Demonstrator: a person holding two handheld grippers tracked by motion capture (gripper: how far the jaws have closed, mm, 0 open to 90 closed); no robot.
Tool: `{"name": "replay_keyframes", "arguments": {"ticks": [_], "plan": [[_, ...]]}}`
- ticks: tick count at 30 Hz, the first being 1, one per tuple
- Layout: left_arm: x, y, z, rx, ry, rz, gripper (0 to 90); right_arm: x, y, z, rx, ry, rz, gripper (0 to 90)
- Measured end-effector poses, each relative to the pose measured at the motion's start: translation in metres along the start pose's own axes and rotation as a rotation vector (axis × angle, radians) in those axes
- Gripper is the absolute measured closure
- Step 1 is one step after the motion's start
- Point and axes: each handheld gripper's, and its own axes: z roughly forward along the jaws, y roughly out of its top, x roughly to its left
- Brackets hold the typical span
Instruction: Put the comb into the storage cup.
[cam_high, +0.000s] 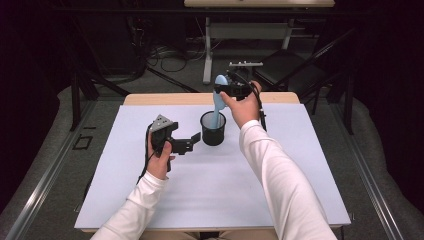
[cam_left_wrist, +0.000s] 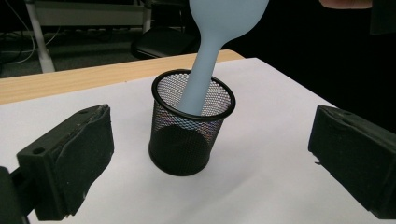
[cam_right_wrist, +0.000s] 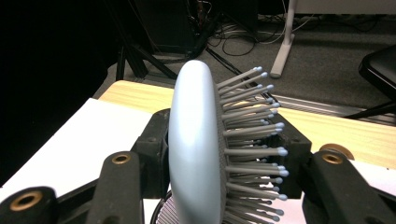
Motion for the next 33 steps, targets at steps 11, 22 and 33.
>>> {"name": "replay_keyframes", "arguments": {"ticks": [11, 22, 33], "plan": [[0.001, 0.0, 0.0, -0.002, -0.003, -0.004, 0.5, 0.001, -0.011, 0.009, 0.02, -0.009, -0.015, 48.5], [0.001, -0.001, 0.0, -0.005, 0.0, -0.004, 0.5, 0.003, -0.02, 0.018, 0.041, -0.021, -0.026, 48.5], [0.001, -0.001, 0.0, -0.007, 0.001, -0.014, 0.5, 0.007, -0.024, 0.022, 0.064, -0.024, -0.055, 48.3]]}}
